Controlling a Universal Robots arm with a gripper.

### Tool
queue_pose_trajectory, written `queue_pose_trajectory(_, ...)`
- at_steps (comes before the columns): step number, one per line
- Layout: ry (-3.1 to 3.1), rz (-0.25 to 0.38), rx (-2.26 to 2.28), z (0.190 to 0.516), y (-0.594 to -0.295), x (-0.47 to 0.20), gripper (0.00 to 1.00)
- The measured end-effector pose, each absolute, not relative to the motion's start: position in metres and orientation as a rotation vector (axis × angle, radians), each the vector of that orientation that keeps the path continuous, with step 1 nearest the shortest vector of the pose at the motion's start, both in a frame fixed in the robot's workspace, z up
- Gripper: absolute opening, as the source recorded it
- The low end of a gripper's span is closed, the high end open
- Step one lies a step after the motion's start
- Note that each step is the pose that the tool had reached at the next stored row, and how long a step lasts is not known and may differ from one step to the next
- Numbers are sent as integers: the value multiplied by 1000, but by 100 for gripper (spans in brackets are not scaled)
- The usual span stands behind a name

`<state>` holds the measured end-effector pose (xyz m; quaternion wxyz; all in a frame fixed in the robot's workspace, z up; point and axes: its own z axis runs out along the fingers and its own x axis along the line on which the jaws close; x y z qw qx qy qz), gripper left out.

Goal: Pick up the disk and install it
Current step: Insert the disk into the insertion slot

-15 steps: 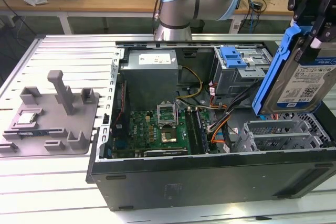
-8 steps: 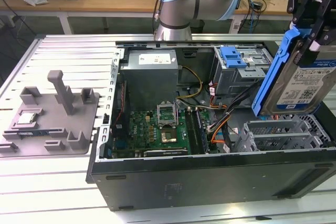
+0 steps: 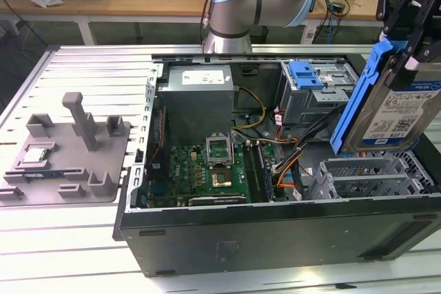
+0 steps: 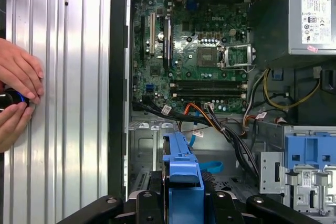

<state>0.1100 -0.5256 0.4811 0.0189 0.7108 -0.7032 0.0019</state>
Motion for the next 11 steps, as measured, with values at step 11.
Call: queue_pose_trajectory(11,-2170,6,2219,474,-526,110,37)
